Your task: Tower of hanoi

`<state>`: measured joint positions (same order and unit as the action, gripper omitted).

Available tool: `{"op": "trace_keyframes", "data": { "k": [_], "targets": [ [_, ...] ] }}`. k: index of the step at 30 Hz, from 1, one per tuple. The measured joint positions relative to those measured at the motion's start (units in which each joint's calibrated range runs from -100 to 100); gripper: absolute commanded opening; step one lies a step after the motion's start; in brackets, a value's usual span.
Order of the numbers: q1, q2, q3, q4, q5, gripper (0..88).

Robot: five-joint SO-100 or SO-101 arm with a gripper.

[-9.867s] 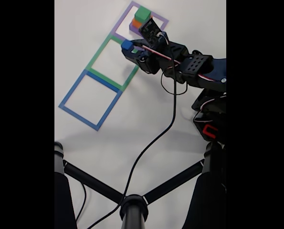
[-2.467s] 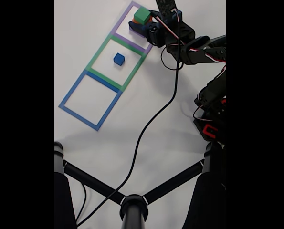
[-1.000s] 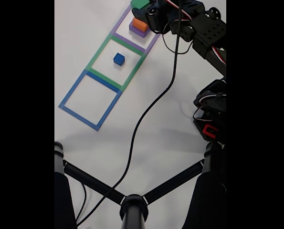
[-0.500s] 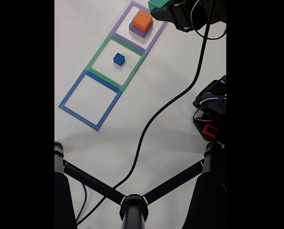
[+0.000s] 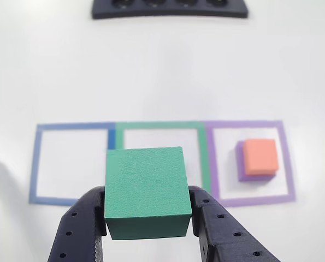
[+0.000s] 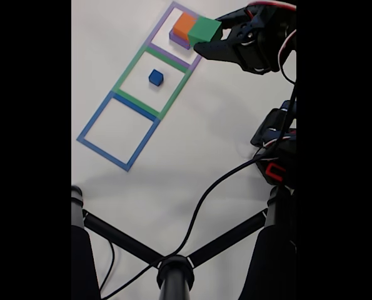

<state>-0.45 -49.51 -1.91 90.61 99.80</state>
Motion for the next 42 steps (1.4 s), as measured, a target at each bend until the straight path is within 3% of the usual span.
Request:
{"op": "trace_keyframes", "data": {
  "k": [9, 19, 32, 42],
  "targets": [
    [-9.82, -2.20, 8.79, -7.38, -0.20, 5.9],
    [-14.57, -4.47, 36.90, -29.13, -0.99, 6.3],
    [-17.19, 3.38, 75.02, -77.45, -0.99, 6.1],
    [-19.81, 25.24, 80.94, -110.59, -0.99, 6.7]
  ]
}}
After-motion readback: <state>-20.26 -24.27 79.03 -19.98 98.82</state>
